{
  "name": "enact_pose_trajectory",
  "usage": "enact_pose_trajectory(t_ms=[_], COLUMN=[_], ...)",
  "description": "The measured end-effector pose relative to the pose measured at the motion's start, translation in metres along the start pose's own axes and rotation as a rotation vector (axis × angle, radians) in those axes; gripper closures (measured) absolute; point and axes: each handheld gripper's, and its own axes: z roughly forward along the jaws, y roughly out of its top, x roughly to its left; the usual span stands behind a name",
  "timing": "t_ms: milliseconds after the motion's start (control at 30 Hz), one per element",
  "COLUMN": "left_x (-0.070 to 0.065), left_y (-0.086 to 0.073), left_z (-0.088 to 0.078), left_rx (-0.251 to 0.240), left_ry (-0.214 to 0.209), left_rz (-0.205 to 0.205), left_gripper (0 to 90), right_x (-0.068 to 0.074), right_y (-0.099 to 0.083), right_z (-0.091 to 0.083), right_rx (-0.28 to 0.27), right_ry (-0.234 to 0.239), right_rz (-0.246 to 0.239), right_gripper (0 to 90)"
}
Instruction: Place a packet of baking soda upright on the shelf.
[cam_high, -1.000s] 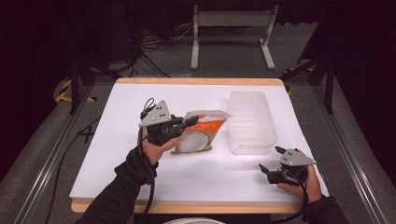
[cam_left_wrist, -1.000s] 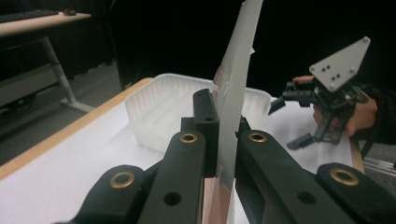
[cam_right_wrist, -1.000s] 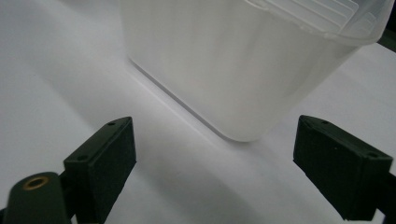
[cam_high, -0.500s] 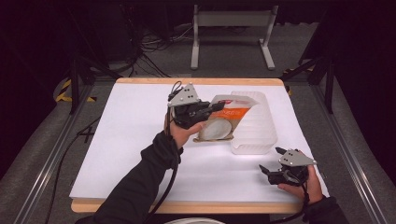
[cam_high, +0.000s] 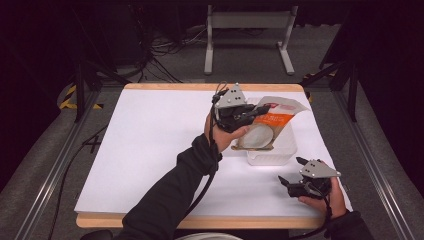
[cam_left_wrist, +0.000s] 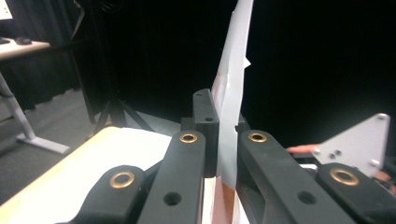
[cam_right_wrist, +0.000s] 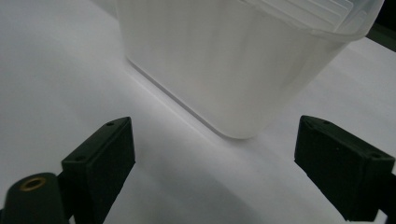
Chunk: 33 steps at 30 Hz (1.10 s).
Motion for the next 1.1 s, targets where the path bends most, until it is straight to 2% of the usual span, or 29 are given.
enact_pose_trajectory(t_ms=[167, 300, 467, 533, 633, 967, 1033, 1100], left_x=[-0.002, 0.001, 0.000, -0.001, -0.003, -0.004, 0.002, 0.006], left_y=[0.001, -0.001, -0.004, -0.007, -0.009, -0.010, -0.014, -0.017], left_z=[0.021, 0.034, 0.047, 0.054, 0.059, 0.067, 0.066, 0.065], left_rx=[0.014, -0.004, -0.001, -0.023, -0.033, -0.048, -0.064, -0.075], left_ry=[-0.015, -0.044, -0.074, -0.090, -0.105, -0.101, -0.069, -0.065], left_rz=[0.004, -0.025, -0.026, -0.045, -0.042, -0.047, -0.068, -0.090], left_gripper=[89.8, 89.8, 89.8, 89.8, 89.8, 89.8, 89.7, 89.8], right_x=[0.000, 0.000, 0.000, 0.001, 0.001, 0.002, 0.002, 0.002], right_y=[0.000, 0.000, 0.000, 0.000, 0.001, 0.001, 0.001, 0.000], right_z=[0.000, 0.000, 0.001, 0.001, 0.002, 0.004, 0.004, 0.005], right_rx=[0.001, -0.002, -0.002, 0.000, 0.000, 0.010, 0.013, 0.014], right_ry=[0.002, 0.004, 0.006, 0.003, 0.000, 0.010, 0.014, 0.015], right_rz=[-0.004, -0.004, 0.003, -0.002, 0.001, -0.005, -0.007, -0.006], right_gripper=[13.0, 13.0, 13.0, 13.2, 13.3, 13.3, 13.3, 13.3])
